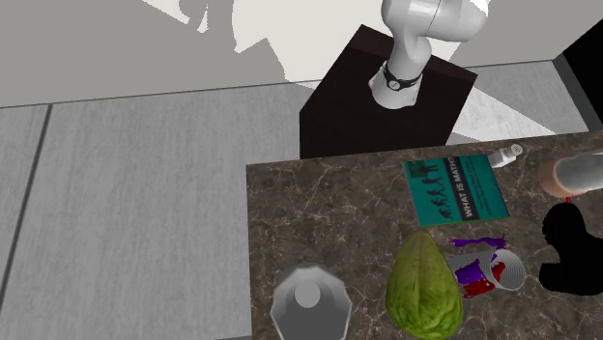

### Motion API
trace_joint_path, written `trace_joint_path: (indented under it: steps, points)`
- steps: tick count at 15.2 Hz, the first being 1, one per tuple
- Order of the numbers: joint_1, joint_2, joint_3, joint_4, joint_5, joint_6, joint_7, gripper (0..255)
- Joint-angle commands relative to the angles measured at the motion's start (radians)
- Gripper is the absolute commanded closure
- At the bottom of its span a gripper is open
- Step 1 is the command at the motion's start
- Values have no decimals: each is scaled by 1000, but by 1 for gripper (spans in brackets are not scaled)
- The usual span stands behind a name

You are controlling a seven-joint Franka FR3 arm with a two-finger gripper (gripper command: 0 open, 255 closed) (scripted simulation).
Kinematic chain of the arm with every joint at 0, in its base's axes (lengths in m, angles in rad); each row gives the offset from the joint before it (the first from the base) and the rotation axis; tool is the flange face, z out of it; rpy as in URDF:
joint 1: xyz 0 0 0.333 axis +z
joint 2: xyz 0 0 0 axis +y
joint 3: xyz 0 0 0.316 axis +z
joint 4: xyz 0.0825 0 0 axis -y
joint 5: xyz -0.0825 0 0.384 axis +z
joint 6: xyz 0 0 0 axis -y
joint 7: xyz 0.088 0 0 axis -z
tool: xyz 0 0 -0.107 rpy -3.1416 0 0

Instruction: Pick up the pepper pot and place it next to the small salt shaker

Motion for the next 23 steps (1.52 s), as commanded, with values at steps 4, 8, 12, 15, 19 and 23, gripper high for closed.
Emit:
trace_joint_path:
  steps: [4, 8, 12, 15, 19, 23]
  points:
    - [25, 90, 118, 99, -32, 9, 154, 255]
    - [43, 157, 192, 147, -70, 29, 249, 255]
    - [46, 139, 189, 78, -58, 83, 236, 255]
    - [48, 128, 188, 28, -50, 124, 228, 255]
    - [51, 119, 189, -33, -42, 177, 220, 255]
    - [54, 114, 192, -91, -36, 230, 213, 255]
